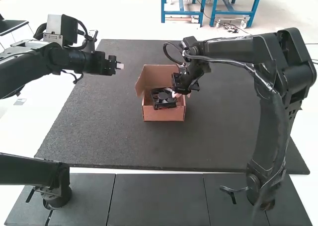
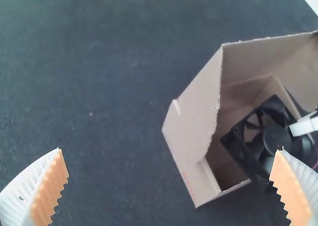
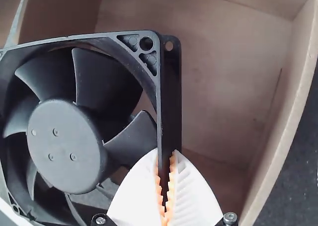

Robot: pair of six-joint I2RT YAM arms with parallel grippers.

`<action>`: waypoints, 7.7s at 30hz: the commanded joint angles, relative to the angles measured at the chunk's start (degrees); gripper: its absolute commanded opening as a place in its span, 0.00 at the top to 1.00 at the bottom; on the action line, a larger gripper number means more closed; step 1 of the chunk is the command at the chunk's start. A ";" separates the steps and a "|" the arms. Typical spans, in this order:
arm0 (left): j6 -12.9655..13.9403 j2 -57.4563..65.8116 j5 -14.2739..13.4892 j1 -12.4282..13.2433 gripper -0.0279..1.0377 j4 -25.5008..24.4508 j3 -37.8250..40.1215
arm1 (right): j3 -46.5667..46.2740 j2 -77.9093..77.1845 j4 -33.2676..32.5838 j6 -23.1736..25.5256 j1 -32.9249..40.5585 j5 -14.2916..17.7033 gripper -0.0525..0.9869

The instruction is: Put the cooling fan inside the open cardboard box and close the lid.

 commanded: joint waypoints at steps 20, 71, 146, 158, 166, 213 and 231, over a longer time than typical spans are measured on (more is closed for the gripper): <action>-0.64 -1.89 1.39 -0.44 0.07 0.44 0.49 | 5.71 1.72 0.40 -0.15 -1.83 1.41 0.97; -1.08 -3.73 2.09 -0.08 0.07 0.17 -0.12 | 6.06 2.68 3.83 -0.15 -0.68 4.57 0.55; -0.64 20.26 -22.60 -5.62 0.07 12.39 1.90 | -21.53 -22.45 21.94 -21.77 -9.21 2.64 0.31; -0.38 23.25 -17.86 -8.17 0.07 12.39 4.27 | -19.95 -20.61 21.76 -21.60 -9.39 2.72 0.33; -0.38 23.51 -15.83 -11.60 0.07 11.86 4.62 | -19.60 -20.52 21.76 -21.42 -9.56 2.72 0.33; -0.64 23.78 -15.83 -12.39 0.07 12.13 5.15 | -17.75 -18.15 23.78 -20.72 -9.47 2.11 0.66; -0.73 23.43 -15.83 -12.21 0.07 11.77 5.06 | -16.35 -18.15 23.43 -19.31 -9.12 -1.58 0.91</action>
